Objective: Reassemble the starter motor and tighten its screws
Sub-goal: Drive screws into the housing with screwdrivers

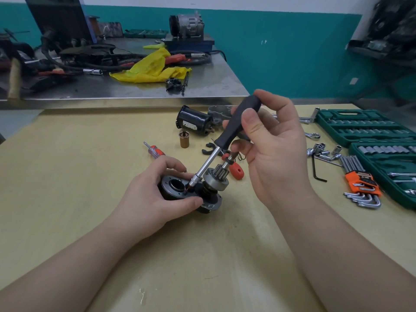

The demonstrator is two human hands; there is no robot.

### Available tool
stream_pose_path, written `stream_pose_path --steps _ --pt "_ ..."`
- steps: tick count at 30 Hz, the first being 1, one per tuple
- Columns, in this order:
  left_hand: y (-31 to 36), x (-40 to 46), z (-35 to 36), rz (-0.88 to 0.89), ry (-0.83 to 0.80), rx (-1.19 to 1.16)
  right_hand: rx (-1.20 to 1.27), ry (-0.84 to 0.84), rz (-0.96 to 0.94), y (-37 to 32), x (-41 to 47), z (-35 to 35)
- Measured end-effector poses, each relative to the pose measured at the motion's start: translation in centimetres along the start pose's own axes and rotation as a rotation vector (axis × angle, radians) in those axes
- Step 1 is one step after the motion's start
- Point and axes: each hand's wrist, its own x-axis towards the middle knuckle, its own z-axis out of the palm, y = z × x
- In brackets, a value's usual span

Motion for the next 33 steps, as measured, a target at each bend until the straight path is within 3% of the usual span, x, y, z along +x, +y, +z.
stream_pose_path --steps 5,10,17,24,29,33 --pt "0.11 -0.25 0.07 0.023 -0.005 0.021 -0.122 0.125 -0.06 0.63 0.1 0.1" --pt "0.15 -0.29 0.04 0.03 -0.004 0.023 -0.011 0.024 0.002 0.42 -0.32 0.31" --pt "0.19 -0.29 -0.02 0.028 -0.006 0.0 -0.096 0.009 -0.047 0.58 -0.37 0.38" --pt "0.59 -0.45 0.02 0.034 -0.018 -0.014 -0.267 0.182 -0.091 0.9 -0.09 0.15" --pt "0.61 -0.23 0.09 0.01 -0.011 -0.026 -0.088 0.059 0.002 0.53 -0.3 0.26" --pt "0.37 -0.29 0.01 0.011 -0.014 -0.007 -0.156 0.015 -0.064 0.4 -0.53 0.32"
